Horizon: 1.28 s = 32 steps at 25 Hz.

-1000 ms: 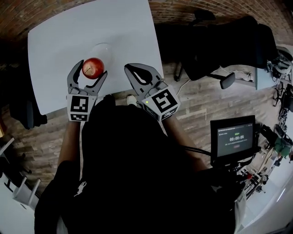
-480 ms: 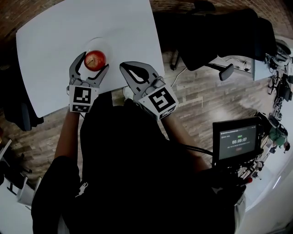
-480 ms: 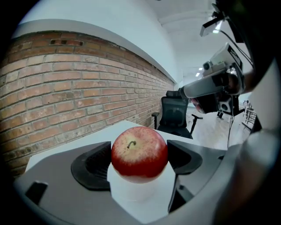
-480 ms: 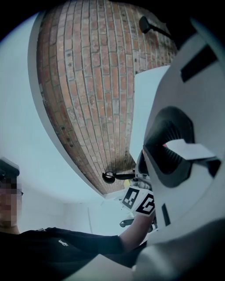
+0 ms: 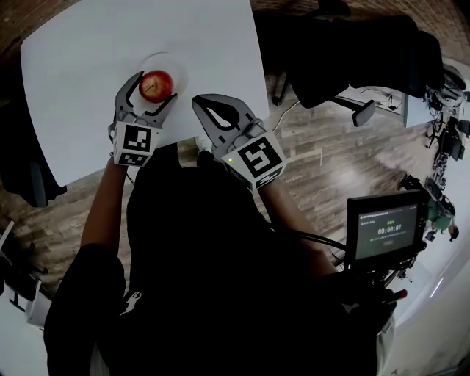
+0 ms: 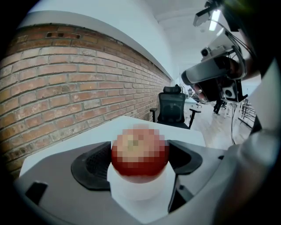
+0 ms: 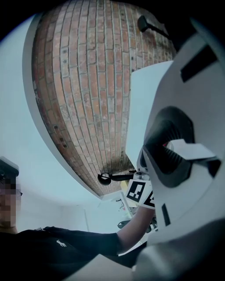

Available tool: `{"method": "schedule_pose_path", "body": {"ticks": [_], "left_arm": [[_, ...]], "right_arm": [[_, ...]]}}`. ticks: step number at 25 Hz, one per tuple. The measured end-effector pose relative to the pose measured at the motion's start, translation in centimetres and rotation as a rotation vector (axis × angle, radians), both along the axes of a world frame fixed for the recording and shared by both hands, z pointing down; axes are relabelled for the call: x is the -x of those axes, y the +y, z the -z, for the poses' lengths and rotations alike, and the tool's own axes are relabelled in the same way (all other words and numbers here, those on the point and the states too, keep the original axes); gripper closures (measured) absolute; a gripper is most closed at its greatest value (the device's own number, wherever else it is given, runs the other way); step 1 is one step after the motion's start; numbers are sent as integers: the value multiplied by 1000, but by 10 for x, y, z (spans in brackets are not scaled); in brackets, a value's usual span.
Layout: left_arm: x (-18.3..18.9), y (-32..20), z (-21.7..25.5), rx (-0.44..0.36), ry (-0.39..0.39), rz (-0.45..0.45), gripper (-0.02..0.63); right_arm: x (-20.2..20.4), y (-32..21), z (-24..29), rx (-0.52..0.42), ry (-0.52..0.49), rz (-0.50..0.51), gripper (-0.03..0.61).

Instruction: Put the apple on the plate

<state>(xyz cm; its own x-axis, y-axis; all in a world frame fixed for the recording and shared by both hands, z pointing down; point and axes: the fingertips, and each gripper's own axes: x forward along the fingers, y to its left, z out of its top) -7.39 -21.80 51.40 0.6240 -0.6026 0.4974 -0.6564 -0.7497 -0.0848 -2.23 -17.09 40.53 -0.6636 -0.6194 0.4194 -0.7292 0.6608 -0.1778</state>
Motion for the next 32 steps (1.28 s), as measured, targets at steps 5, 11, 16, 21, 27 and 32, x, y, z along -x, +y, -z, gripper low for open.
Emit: {"method": "schedule_pose_path", "body": {"ticks": [5, 11, 16, 21, 27, 32], "left_arm": [[-7, -2, -7, 5, 18, -16, 212], [-8, -3, -27, 30, -33, -32, 212], [-12, -5, -37, 26, -45, -45, 212], [-14, -9, -40, 16, -46, -25, 212], [-14, -12, -45, 8, -58, -20, 212], [-16, -16, -51, -9, -87, -19, 212]], "right_arm": [[0, -1, -3, 15, 7, -11, 575], [-2, 2, -7, 34, 13, -19, 575], [-6, 5, -11, 49, 21, -31, 575], [-14, 8, -13, 57, 23, -47, 575], [-17, 11, -14, 64, 26, -47, 575], [-18, 13, -15, 73, 23, -59, 575]]}}
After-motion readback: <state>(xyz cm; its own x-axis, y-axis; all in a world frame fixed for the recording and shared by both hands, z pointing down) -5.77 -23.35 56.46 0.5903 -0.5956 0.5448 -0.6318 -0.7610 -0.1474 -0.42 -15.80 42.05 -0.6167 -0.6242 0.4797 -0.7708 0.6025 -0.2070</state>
